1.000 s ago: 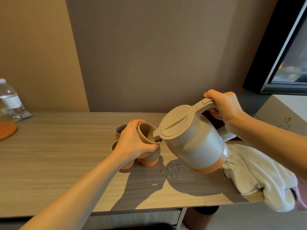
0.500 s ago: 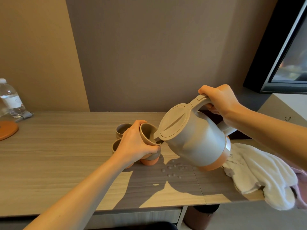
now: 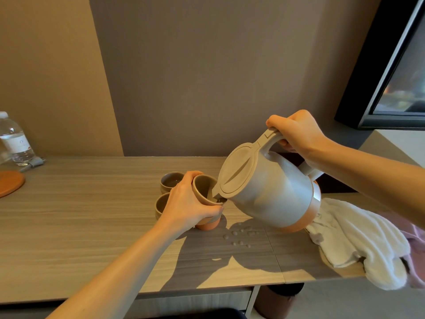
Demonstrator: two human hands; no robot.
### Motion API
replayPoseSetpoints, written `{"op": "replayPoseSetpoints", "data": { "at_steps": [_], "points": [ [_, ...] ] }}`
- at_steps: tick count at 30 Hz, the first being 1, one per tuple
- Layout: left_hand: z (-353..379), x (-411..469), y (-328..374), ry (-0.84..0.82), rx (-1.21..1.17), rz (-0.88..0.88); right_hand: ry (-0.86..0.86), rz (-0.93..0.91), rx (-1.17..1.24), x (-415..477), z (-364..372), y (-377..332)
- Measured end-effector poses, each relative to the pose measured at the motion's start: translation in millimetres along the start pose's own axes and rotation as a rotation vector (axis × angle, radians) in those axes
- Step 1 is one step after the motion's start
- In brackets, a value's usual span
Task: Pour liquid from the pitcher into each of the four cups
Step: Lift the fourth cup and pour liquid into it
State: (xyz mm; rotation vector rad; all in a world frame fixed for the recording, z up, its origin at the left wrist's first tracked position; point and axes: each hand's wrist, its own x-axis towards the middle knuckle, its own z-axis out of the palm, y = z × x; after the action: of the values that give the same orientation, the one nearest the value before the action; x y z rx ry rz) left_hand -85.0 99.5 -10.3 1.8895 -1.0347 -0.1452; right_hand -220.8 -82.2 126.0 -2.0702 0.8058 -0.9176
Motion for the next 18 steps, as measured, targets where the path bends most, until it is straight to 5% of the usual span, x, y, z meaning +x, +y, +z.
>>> {"op": "replayPoseSetpoints", "data": {
  "at_steps": [18],
  "points": [
    [3.7, -4.3, -6.1, 0.014, -0.036, -0.027, -0.006, -0.037, -0.042, -0.1, 3.7, -6.7]
  ]
}}
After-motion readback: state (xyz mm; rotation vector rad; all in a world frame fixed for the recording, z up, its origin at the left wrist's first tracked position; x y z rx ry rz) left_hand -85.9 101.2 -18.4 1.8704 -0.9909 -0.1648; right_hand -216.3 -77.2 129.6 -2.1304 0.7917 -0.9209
